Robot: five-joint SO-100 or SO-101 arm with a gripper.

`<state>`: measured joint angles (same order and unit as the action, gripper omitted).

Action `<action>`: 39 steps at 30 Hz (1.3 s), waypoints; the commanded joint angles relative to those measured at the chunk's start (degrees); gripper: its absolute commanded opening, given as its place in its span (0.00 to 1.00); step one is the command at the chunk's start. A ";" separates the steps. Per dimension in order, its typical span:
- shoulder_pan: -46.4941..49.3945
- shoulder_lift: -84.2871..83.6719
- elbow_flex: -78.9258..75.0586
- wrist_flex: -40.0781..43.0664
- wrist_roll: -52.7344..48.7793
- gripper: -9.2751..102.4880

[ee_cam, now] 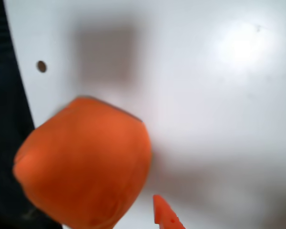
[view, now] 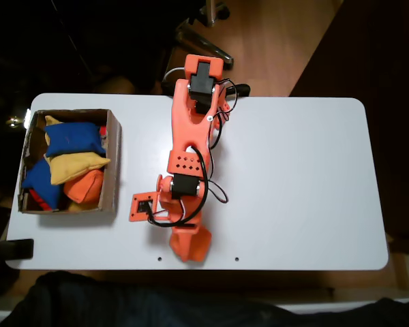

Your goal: Grasp a bag and put it in the box.

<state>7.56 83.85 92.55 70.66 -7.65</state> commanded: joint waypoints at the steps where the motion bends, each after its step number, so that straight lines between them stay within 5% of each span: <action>1: 0.70 -0.35 -2.72 0.44 0.44 0.80; 39: -2.55 -9.84 -7.91 -0.09 2.02 0.80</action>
<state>5.45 73.74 87.36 70.58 -5.98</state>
